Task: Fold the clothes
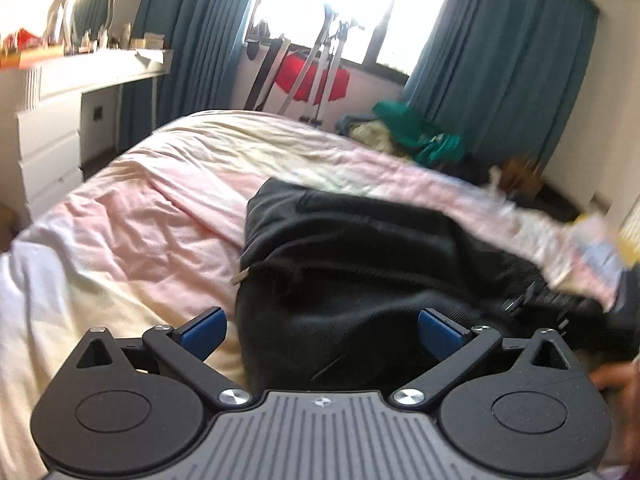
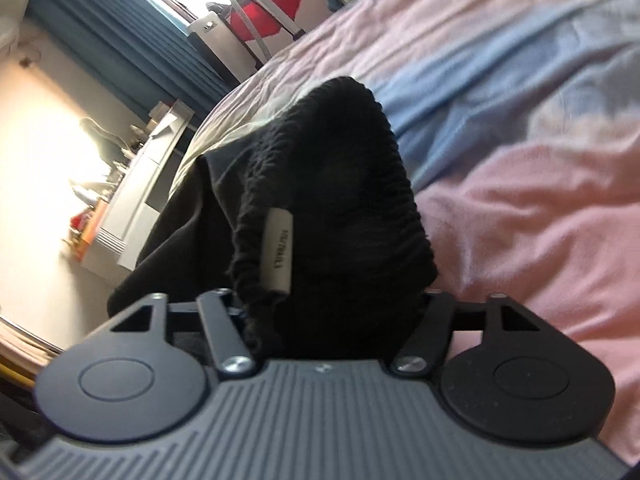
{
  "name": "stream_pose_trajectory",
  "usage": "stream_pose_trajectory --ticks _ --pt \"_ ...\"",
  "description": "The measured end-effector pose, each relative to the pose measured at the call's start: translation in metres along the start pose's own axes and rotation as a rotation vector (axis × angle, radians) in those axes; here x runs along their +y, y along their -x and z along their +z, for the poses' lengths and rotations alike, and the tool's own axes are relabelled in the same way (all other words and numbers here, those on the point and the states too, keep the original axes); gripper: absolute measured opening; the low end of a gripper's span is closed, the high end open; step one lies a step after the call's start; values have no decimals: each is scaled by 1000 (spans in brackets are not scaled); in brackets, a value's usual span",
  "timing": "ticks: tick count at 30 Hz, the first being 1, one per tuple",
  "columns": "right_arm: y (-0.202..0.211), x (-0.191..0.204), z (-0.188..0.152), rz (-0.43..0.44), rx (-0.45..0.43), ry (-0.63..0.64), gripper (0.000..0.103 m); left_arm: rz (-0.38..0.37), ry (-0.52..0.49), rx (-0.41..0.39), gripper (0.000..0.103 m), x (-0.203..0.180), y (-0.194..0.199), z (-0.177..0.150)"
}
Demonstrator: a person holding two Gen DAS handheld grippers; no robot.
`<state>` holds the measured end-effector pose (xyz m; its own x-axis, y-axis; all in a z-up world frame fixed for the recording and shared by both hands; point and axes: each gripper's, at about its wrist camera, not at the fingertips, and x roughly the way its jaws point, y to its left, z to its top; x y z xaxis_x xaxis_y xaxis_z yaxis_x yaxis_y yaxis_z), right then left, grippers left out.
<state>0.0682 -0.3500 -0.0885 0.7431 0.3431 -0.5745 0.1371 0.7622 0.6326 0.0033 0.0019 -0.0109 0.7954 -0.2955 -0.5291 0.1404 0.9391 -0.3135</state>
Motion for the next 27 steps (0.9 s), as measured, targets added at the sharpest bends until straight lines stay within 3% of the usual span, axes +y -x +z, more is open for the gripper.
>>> stream_pose_trajectory --ticks 4,9,13,17,22,27 --pt "5 8 -1 -10 -20 24 60 -56 159 6 103 26 -6 13" --pt "2 7 1 -9 -24 19 60 -75 426 136 103 74 -50 17" --pt "6 3 -3 -7 -29 23 60 -199 604 221 103 98 -81 8" --pt "8 7 -4 -5 -39 32 60 -242 584 264 103 94 -92 6" --pt "18 20 -8 -3 -69 86 59 -214 511 263 98 83 -91 8" --pt "27 30 -13 7 -95 114 57 -181 459 220 81 77 -82 9"
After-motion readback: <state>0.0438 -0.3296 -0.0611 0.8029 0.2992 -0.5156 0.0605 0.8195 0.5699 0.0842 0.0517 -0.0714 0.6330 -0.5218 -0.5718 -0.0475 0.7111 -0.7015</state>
